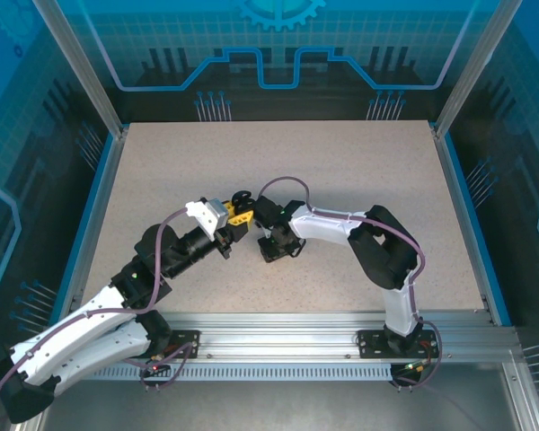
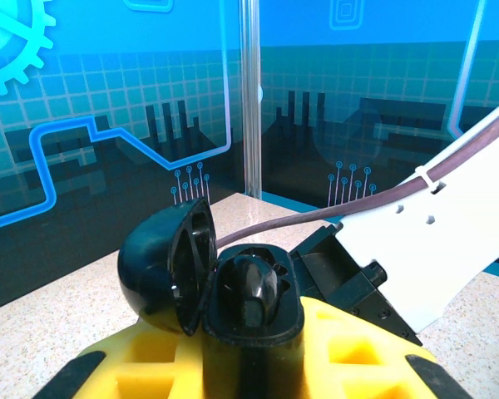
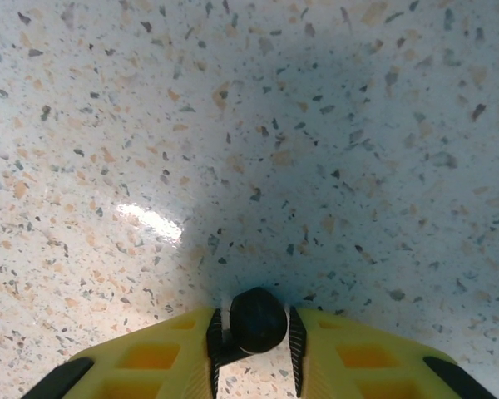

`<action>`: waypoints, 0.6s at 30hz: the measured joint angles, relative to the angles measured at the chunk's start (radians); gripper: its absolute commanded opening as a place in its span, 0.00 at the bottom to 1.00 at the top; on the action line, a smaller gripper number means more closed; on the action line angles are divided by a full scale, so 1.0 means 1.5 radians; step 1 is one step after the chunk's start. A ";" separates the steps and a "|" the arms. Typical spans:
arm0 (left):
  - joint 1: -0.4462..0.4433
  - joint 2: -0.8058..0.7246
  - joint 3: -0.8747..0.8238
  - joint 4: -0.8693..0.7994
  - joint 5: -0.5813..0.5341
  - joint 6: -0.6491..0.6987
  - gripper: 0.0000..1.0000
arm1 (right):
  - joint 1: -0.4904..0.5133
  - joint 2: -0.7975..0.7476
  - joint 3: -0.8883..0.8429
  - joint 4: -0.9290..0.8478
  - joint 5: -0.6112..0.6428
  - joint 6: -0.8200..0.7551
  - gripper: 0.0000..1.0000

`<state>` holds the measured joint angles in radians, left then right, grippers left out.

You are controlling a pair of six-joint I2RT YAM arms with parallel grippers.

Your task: Insert the wireless bluetooth earbuds into the charging case

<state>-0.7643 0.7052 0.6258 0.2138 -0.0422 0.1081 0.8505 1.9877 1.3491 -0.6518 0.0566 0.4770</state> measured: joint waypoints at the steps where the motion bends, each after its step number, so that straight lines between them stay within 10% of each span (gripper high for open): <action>1: 0.000 0.000 0.000 0.000 0.000 0.000 0.00 | 0.000 0.002 0.002 -0.002 0.001 0.000 0.30; 18: 0.000 0.000 0.000 0.000 0.000 0.000 0.00 | 0.005 0.028 0.044 -0.045 0.016 -0.012 0.30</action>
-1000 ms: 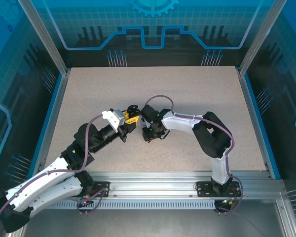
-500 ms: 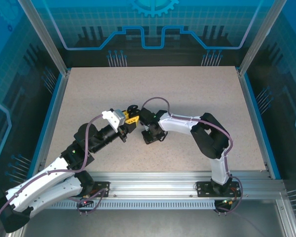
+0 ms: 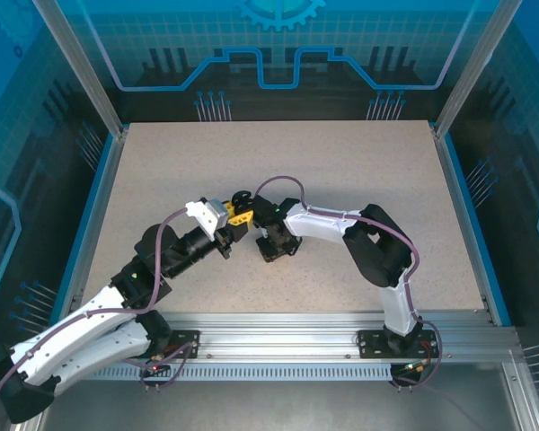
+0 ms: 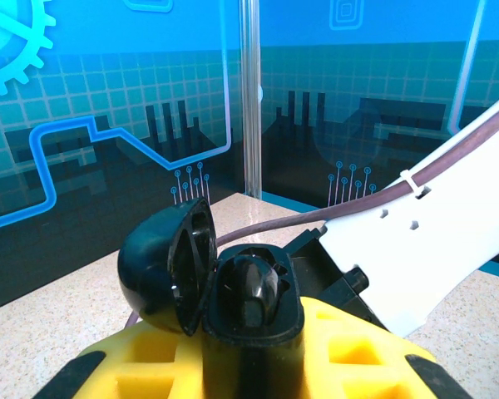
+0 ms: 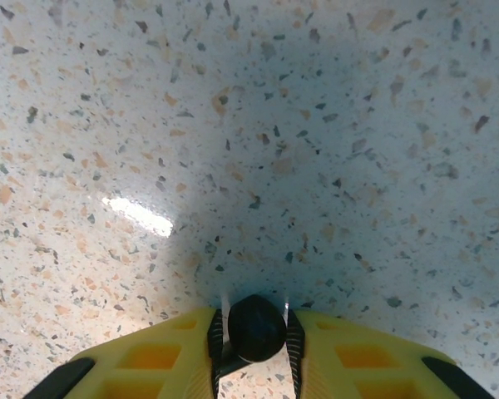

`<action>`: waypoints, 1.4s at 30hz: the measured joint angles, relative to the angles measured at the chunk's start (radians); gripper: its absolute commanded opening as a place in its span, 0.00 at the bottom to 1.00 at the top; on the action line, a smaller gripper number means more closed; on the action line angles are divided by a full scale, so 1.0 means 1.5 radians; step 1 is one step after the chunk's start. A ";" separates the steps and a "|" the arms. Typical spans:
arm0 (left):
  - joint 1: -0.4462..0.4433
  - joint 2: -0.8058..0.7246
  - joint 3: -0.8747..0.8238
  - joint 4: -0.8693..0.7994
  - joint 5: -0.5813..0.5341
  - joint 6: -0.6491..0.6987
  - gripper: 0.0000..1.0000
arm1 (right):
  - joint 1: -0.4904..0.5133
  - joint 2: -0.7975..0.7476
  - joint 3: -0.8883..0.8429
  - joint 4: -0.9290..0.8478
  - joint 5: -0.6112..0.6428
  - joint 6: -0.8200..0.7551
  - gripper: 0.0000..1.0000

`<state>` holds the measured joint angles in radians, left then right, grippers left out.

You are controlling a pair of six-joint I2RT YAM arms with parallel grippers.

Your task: Insert the wireless bluetooth earbuds into the charging case

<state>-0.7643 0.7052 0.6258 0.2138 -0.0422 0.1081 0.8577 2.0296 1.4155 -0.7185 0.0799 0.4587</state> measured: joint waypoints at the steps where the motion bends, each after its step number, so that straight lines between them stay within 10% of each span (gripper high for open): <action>1: 0.000 0.000 0.000 0.000 0.000 0.000 0.00 | 0.000 0.000 0.000 0.000 0.001 0.000 0.30; 42: 0.000 0.000 0.000 0.000 0.000 0.000 0.00 | 0.017 0.004 0.004 0.008 0.047 -0.005 0.29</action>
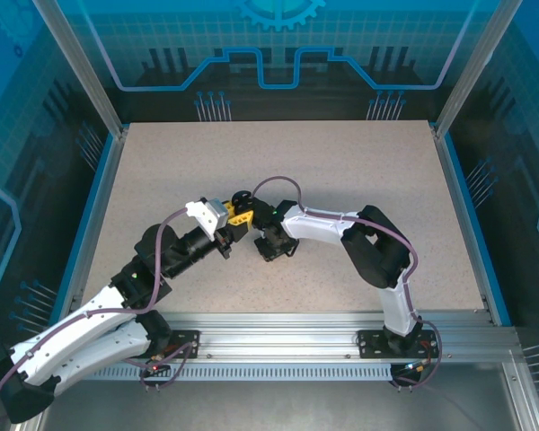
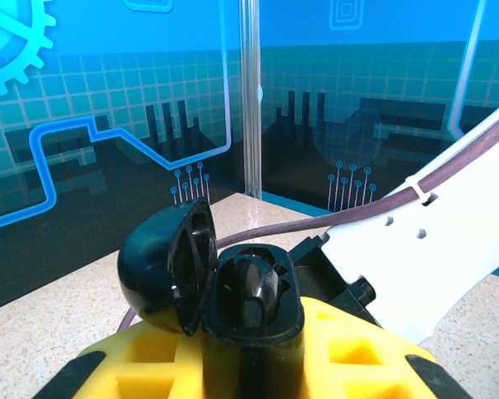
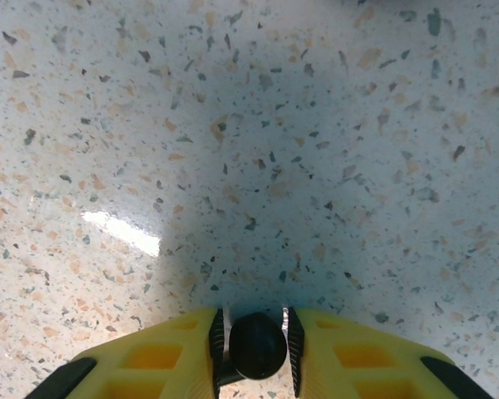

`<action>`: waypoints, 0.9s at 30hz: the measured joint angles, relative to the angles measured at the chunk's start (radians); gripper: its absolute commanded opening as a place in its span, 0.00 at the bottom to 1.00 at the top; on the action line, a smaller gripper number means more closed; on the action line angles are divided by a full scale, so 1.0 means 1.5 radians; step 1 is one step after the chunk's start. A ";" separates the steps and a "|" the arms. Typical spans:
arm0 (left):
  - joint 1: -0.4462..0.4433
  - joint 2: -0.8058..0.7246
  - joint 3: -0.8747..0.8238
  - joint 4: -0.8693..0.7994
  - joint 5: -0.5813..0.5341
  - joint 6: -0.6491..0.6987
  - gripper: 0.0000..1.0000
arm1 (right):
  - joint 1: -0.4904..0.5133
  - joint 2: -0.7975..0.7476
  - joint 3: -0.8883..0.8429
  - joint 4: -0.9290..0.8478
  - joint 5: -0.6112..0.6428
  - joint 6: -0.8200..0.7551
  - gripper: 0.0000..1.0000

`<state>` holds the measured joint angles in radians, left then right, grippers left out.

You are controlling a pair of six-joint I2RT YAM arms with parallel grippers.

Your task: Insert the wireless bluetooth earbuds into the charging case

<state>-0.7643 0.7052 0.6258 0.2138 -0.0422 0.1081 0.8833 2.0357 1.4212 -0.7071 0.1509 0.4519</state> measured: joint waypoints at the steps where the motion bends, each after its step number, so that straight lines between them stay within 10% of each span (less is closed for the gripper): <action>1: 0.000 0.000 0.000 0.000 0.000 0.000 0.00 | 0.001 0.000 0.000 0.000 0.002 0.000 0.28; 16: 0.000 0.000 0.000 0.000 0.000 0.000 0.00 | 0.004 -0.022 -0.027 0.011 0.017 0.000 0.20; 27: 0.000 0.033 0.000 0.007 0.001 -0.004 0.00 | -0.056 -0.292 -0.172 0.030 0.033 -0.006 0.20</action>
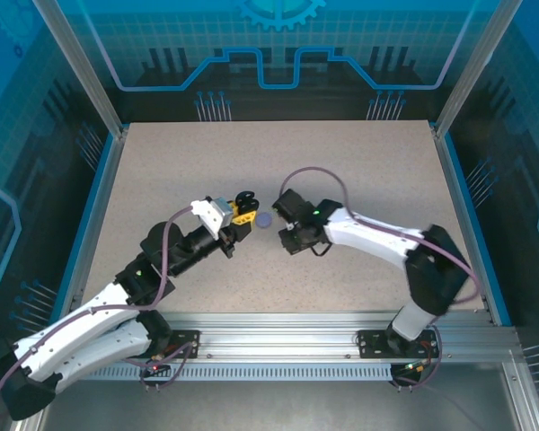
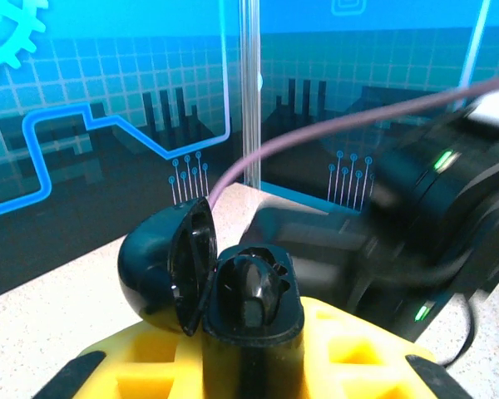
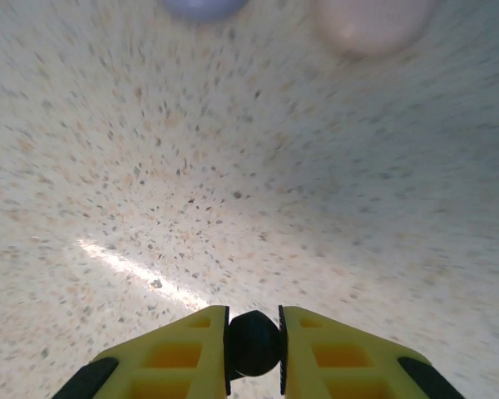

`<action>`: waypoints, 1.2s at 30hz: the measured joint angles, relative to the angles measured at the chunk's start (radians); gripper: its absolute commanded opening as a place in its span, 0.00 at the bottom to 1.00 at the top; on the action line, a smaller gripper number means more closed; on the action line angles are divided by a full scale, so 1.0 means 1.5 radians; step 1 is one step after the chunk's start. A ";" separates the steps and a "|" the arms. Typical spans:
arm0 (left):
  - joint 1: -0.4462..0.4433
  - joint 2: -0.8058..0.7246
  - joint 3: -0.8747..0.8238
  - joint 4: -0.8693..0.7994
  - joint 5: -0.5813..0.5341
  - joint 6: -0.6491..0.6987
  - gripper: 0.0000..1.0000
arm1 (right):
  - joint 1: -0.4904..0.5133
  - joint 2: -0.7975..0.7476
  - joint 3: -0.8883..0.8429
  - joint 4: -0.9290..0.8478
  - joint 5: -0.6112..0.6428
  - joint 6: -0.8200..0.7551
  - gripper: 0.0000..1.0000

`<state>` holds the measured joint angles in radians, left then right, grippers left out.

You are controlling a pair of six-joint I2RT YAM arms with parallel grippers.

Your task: Insert the wireless bluetooth earbuds into the charging case

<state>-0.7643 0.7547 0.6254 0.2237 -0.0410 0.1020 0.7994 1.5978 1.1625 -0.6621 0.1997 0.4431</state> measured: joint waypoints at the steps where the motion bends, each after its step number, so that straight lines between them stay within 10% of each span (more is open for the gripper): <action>1: 0.000 0.012 0.000 0.006 0.000 -0.005 0.00 | -0.009 -0.038 -0.009 0.003 0.002 -0.003 0.20; 14: 0.000 0.220 -0.004 0.151 0.070 -0.052 0.00 | -0.074 -0.394 -0.020 0.018 -0.006 -0.116 0.19; 36: -0.031 0.344 0.052 0.274 0.173 -0.087 0.00 | -0.048 -0.422 -0.016 0.117 -0.069 -0.324 0.18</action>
<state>-0.8104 1.2709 0.7036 0.6342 0.2192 -0.0288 0.7273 0.9649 1.1381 -0.4866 0.0963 -0.0429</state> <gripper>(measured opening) 0.217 0.187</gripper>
